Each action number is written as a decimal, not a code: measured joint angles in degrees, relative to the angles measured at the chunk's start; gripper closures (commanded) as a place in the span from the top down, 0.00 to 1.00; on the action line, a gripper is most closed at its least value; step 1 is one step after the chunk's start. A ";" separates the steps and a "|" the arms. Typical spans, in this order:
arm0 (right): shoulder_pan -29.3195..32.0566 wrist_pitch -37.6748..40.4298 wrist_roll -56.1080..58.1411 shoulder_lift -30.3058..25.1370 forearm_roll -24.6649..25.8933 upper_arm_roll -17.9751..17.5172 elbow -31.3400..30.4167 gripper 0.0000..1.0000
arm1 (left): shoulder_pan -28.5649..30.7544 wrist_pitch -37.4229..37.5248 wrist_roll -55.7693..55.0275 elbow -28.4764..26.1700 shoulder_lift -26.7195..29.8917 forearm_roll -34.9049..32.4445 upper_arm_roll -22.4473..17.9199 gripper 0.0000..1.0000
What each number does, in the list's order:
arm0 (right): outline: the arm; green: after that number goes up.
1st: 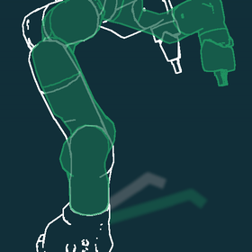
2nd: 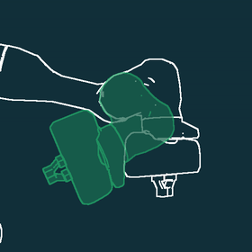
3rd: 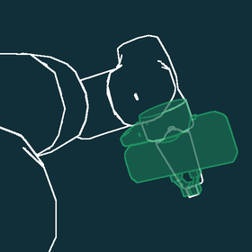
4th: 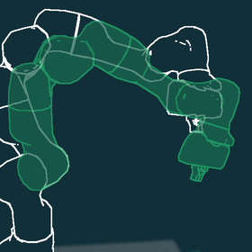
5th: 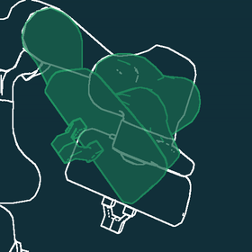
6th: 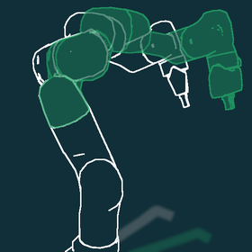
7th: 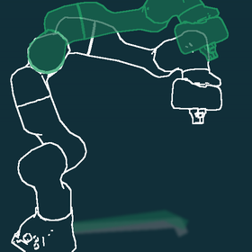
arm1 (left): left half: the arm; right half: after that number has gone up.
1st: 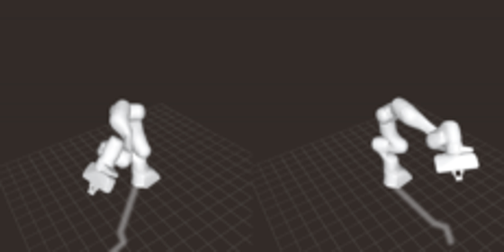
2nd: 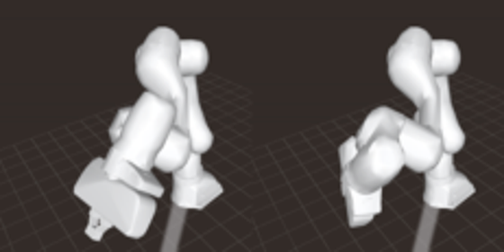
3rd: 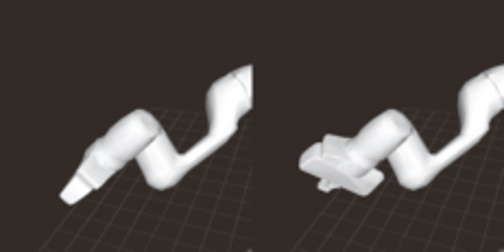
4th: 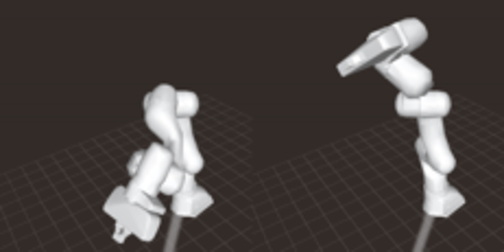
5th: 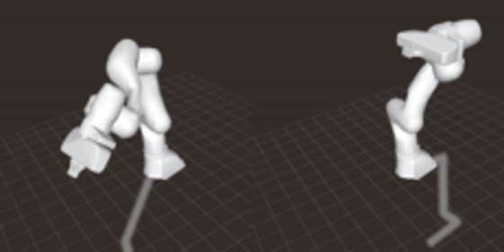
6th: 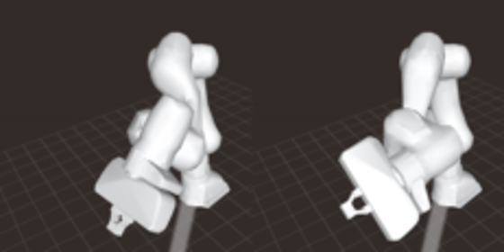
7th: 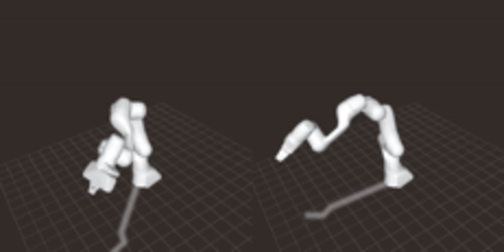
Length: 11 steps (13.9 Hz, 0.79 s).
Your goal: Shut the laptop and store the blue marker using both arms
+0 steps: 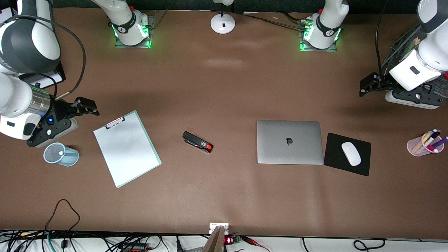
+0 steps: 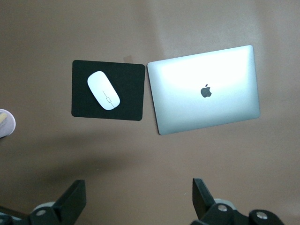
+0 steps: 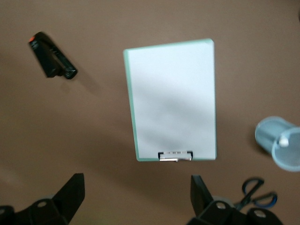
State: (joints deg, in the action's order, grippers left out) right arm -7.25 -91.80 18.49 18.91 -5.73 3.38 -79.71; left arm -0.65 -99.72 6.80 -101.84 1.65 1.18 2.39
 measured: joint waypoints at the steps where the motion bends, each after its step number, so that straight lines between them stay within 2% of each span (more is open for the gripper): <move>1: 0.01 0.43 -3.66 -0.11 0.62 0.15 -0.26 1.00 | 0.00 0.00 0.00 0.00 0.00 0.00 0.00 1.00; 4: 0.19 3.44 -12.46 -0.37 2.47 0.60 -0.49 1.00 | 0.00 0.00 0.00 0.00 0.00 0.00 0.00 1.00; 7: 0.67 5.28 -15.02 -1.96 5.29 2.25 -0.43 1.00 | 0.00 0.01 0.00 0.00 -0.02 0.00 0.00 1.00; 11: 6.30 4.87 -15.25 -5.51 5.79 3.42 -0.38 1.00 | 0.00 0.01 0.00 0.00 -0.04 0.00 0.00 1.00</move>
State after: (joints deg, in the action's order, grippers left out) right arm -0.95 -86.94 3.24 13.39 0.06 6.80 -80.09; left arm -0.65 -99.72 6.80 -101.83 1.61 1.18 2.39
